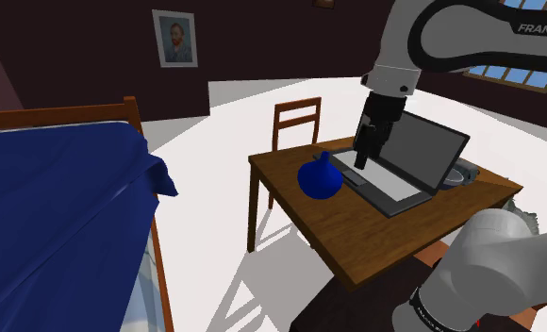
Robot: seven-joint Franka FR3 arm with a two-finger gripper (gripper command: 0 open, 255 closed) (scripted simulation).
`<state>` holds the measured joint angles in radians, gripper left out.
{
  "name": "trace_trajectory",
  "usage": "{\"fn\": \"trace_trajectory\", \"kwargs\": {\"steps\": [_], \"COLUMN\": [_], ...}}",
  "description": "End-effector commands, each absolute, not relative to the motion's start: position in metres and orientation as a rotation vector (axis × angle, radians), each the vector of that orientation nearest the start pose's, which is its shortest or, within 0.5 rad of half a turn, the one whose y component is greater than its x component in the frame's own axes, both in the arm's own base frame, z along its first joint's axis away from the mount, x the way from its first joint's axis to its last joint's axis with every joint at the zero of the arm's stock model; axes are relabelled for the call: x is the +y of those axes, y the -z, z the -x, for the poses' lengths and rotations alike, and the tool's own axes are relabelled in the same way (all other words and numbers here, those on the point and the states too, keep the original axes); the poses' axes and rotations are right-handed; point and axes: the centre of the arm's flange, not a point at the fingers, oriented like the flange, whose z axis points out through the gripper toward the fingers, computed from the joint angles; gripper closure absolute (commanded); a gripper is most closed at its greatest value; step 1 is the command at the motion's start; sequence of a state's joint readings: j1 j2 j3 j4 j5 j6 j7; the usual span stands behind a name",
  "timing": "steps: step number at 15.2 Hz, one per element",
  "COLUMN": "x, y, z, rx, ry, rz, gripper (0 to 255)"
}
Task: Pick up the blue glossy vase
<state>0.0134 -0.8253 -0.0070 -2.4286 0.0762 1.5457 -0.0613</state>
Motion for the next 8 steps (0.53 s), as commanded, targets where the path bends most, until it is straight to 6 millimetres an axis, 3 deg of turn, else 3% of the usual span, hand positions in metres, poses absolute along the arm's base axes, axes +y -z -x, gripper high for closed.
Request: {"fn": "trace_trajectory", "kwargs": {"steps": [1, 8], "x": [0.01, -0.04], "y": [-0.566, -0.531], "z": [-0.292, -0.358], "rx": [-0.107, -0.076], "ry": [-0.085, -0.08], "rz": [3.056, 3.081], "gripper": [0, 0]}}
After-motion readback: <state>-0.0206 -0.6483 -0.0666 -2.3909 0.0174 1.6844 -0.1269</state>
